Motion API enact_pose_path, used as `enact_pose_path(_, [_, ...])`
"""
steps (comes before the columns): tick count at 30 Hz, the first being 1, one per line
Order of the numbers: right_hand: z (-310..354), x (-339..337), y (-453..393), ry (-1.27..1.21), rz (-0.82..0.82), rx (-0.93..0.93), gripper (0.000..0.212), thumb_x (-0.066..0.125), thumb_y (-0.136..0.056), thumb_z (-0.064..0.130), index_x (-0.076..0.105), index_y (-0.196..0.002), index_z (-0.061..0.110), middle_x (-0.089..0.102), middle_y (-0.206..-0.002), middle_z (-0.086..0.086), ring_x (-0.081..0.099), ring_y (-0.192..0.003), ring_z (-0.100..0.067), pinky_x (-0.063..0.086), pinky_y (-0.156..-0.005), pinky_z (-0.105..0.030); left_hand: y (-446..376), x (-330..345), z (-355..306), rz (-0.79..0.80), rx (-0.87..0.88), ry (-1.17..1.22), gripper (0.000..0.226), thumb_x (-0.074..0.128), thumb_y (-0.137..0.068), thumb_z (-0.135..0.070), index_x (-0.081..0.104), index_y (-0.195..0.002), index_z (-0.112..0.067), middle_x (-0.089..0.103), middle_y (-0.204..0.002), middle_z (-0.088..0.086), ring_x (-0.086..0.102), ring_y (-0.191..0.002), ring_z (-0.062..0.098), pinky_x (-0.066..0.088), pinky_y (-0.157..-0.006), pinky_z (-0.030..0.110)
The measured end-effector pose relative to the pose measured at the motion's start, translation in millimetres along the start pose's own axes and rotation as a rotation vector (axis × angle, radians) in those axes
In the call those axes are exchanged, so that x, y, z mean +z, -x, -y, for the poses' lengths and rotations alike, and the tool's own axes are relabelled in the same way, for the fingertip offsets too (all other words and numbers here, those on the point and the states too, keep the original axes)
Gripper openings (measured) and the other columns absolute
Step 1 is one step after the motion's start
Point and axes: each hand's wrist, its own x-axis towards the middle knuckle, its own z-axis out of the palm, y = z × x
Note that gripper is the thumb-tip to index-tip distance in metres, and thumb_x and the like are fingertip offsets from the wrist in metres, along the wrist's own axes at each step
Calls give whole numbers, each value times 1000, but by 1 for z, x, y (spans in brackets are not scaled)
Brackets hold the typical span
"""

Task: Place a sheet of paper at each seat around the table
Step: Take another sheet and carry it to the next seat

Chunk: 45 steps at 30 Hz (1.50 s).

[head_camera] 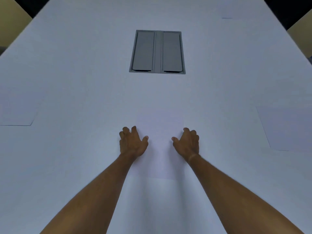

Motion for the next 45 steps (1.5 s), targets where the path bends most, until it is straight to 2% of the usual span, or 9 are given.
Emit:
enact_pose_path(10, [9, 7, -9, 14, 48, 148, 51, 75, -85, 27, 47, -122, 4, 44, -128, -20, 48, -118, -38, 48, -87, -38, -14, 5, -8, 19, -171, 114, 63, 66, -83, -33, 39, -132, -7, 30, -130, 18, 32, -123, 39, 39, -79, 39])
enact_pose_path(16, [12, 4, -12, -26, 59, 182, 56, 78, -83, 24, 45, -124, 4, 47, -128, -21, 53, -116, -40, 49, -90, -39, -17, 4, -10, 29, -213, 207, 65, 65, -84, -34, 36, -135, -6, 34, -130, 20, 45, -120, 43, 44, -92, 43])
enact_pose_path(23, [10, 6, -16, -157, 66, 211, 49, 77, -79, 14, 47, -117, 6, 54, -121, -16, 59, -107, -35, 43, -75, -30, -18, 4, -8, 32, -219, 216, 61, 67, -83, -28, 38, -131, -6, 43, -127, 21, 49, -117, 41, 44, -92, 41])
enact_pose_path(30, [6, 10, -23, -282, 48, 230, 47, 72, -76, 6, 50, -118, 8, 60, -114, -11, 57, -92, -28, 43, -72, -27, -21, 4, -7, 18, -248, 273, 56, 70, -79, -24, 41, -122, -5, 51, -121, 19, 51, -115, 38, 44, -90, 39])
enact_pose_path(34, [5, 10, -25, -442, 26, 270, 30, 67, -74, 17, 58, -102, 10, 62, -105, -8, 61, -87, -27, 39, -56, -22, -21, 7, -7, 10, -246, 267, 56, 70, -79, -23, 40, -122, -4, 49, -124, 20, 49, -118, 38, 44, -92, 41])
enact_pose_path(36, [5, 9, -25, -493, 3, 286, 10, 63, -75, 19, 55, -81, 17, 57, -85, -1, 56, -74, -27, 36, -53, -22, -21, 8, -7, 6, -239, 257, 57, 71, -79, -24, 40, -123, -4, 48, -124, 20, 48, -118, 38, 44, -91, 41])
enact_pose_path(39, [1, 12, -27, -563, -43, 271, 36, 60, -76, 10, 30, -62, 22, 33, -66, 3, 31, -59, -21, 28, -54, -24, -20, 9, -5, 5, -225, 249, 57, 71, -79, -25, 41, -124, -4, 46, -125, 20, 46, -120, 38, 44, -91, 40])
enact_pose_path(42, [-1, 10, -27, -588, -62, 216, 33, 66, -83, 9, 42, -63, 18, 39, -69, 1, 36, -63, -19, 32, -57, -24, -19, 8, -1, 9, -206, 253, 60, 70, -82, -30, 42, -129, -5, 43, -129, 20, 43, -123, 37, 43, -93, 41])
enact_pose_path(45, [2, 4, -24, -647, -40, 114, 7, 68, -89, 11, 70, -90, 4, 70, -91, -9, 59, -79, -24, 49, -71, -24, -21, 4, 3, 3, -186, 287, 57, 64, -88, -33, 43, -134, -6, 42, -133, 19, 43, -127, 36, 41, -99, 43])
